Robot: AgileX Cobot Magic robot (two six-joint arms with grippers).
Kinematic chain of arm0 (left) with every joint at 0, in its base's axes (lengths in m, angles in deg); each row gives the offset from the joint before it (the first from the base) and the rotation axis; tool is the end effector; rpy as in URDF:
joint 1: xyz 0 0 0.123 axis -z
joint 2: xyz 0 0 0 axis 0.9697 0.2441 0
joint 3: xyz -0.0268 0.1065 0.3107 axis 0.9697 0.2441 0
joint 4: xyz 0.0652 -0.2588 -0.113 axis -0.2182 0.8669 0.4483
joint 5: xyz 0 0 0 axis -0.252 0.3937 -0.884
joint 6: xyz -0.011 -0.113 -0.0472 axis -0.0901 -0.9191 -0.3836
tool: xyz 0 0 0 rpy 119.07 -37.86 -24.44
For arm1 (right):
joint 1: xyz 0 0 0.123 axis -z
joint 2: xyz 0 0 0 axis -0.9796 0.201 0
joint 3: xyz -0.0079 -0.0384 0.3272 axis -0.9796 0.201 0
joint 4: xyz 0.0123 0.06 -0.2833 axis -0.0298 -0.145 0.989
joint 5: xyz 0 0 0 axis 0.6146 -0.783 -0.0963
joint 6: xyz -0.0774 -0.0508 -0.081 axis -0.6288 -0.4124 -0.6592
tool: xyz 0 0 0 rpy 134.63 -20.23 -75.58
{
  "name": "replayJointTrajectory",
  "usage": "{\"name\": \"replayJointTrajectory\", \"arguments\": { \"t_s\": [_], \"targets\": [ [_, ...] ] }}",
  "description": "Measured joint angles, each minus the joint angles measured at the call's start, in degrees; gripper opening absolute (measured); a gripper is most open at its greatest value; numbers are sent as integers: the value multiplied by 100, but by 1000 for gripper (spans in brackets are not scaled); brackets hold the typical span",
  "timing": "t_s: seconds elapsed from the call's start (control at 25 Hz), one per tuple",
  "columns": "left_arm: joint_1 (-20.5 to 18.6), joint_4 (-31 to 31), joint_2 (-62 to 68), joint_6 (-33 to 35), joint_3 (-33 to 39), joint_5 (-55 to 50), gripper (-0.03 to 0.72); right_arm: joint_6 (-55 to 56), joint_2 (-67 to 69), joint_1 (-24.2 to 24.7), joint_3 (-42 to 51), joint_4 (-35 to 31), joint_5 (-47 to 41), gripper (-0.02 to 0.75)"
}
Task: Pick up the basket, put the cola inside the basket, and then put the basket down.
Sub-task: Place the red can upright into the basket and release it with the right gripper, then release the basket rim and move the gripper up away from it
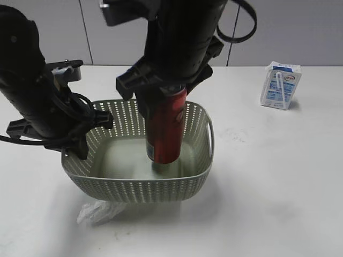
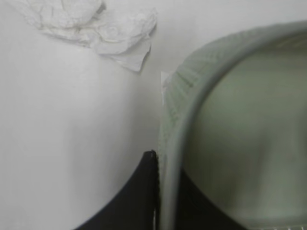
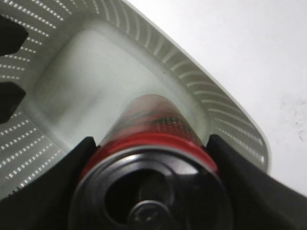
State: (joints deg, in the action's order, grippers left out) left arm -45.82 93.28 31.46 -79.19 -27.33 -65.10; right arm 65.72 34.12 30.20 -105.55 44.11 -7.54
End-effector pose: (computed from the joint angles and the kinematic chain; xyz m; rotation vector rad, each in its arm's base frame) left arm 0.2973 -0.1931 0.1950 0.0563 2.9934 -0.3645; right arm 0.3221 0.3503 0.2665 -0.9473 2.6829 0.1401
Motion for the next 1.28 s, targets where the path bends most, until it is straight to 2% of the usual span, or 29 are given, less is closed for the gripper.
{"name": "replayJointTrajectory", "arguments": {
  "t_s": [0.28, 0.48, 0.72, 0.88, 1.0, 1.28],
  "targets": [
    [0, 0, 0, 0, 0, -12, -3, -115, 142, 0, 0, -22, 143, 507],
    [0, -12, 1, 0, 0, -42, -3, -121, 126, 0, -28, -22, 163, 595],
    [0, -12, 6, 0, 0, -82, -3, -109, -116, 13, -433, -51, 115, 605],
    [0, 107, 6, 0, 0, -98, -3, -96, -318, 190, -823, -39, 60, 605],
    [0, 181, 6, 0, 0, -99, -3, -102, -456, 650, -953, -39, -36, 605],
    [0, 223, 6, 0, -183, -307, -3, -607, -629, 2237, -830, -12, -548, 601]
  ]
}}
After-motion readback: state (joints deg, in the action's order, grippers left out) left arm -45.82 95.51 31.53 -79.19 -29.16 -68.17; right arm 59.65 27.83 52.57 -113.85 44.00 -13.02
